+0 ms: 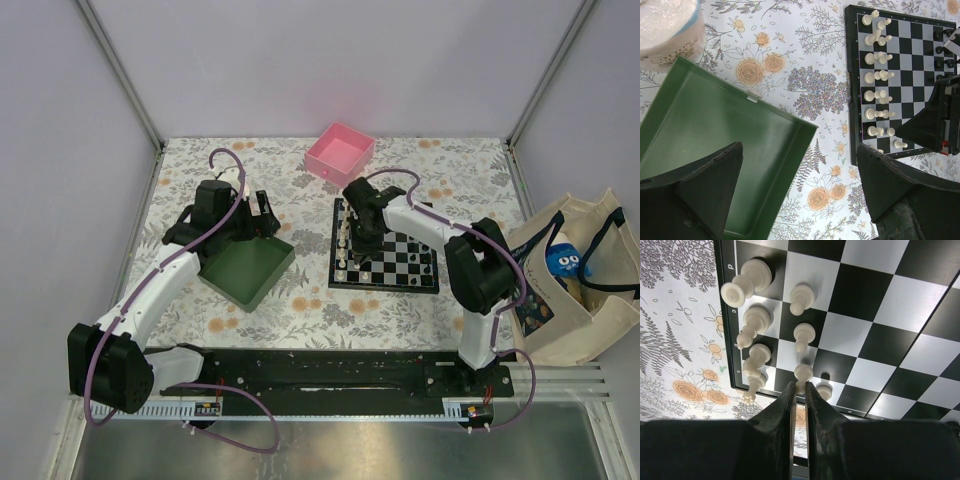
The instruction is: Set up the chess pieces on the board
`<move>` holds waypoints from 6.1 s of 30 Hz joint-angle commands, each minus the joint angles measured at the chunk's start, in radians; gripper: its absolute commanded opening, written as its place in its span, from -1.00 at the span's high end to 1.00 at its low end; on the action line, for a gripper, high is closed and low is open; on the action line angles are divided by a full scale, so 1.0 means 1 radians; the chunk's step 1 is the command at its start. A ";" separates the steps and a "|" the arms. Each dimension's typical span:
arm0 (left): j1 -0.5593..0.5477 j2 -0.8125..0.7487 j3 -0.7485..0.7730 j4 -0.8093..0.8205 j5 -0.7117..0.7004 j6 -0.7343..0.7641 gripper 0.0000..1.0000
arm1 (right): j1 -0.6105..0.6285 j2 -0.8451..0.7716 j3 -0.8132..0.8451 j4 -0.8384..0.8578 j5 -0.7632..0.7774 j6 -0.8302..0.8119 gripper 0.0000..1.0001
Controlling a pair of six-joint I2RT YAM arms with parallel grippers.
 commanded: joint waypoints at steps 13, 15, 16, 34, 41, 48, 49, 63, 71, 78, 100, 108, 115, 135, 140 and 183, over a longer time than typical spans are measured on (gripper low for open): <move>0.000 -0.020 -0.001 0.045 0.007 -0.003 -0.98 | 0.016 0.041 0.061 0.011 -0.026 -0.006 0.67; -0.002 -0.023 -0.001 0.043 0.004 -0.005 -0.98 | 0.014 0.042 0.061 0.012 -0.026 -0.006 0.66; -0.002 -0.024 -0.001 0.043 0.006 -0.003 -0.98 | 0.016 0.044 0.064 0.014 -0.029 -0.007 0.64; -0.002 -0.044 0.004 0.029 -0.006 0.006 -0.98 | 0.016 0.024 0.057 0.002 -0.018 -0.024 0.36; -0.002 -0.038 0.007 0.029 0.004 0.003 -0.98 | 0.016 -0.021 0.060 0.000 -0.001 -0.035 0.26; -0.002 -0.046 0.004 0.034 0.007 0.002 -0.98 | 0.016 -0.062 0.038 -0.004 0.043 -0.035 0.14; 0.000 -0.047 0.003 0.034 0.007 0.002 -0.98 | 0.014 -0.070 0.035 -0.004 0.046 -0.035 0.14; -0.003 -0.047 0.001 0.034 0.010 0.000 -0.98 | 0.014 -0.139 -0.050 -0.009 0.049 -0.018 0.10; -0.003 -0.044 0.003 0.036 0.006 -0.002 -0.98 | 0.014 -0.151 -0.123 0.005 0.040 -0.012 0.17; -0.002 -0.036 0.003 0.039 0.013 -0.003 -0.98 | 0.014 -0.121 -0.129 0.017 0.020 -0.009 0.23; -0.003 -0.027 0.001 0.042 0.017 -0.005 -0.98 | 0.014 -0.062 -0.110 0.031 -0.004 -0.016 0.35; -0.003 -0.026 -0.001 0.042 0.010 -0.005 -0.98 | 0.016 -0.056 -0.095 0.031 -0.013 -0.024 0.61; -0.002 -0.023 0.001 0.042 0.012 -0.005 -0.98 | 0.016 -0.071 -0.095 0.034 -0.038 -0.021 0.69; -0.002 -0.023 0.001 0.040 0.012 -0.005 -0.98 | 0.046 -0.051 -0.058 0.045 -0.058 -0.003 0.69; -0.002 -0.026 0.001 0.042 0.009 -0.005 -0.98 | 0.051 -0.035 -0.041 0.037 -0.058 -0.004 0.68; -0.003 -0.033 0.001 0.036 0.001 0.000 -0.98 | 0.040 -0.105 0.051 -0.047 0.083 -0.070 0.35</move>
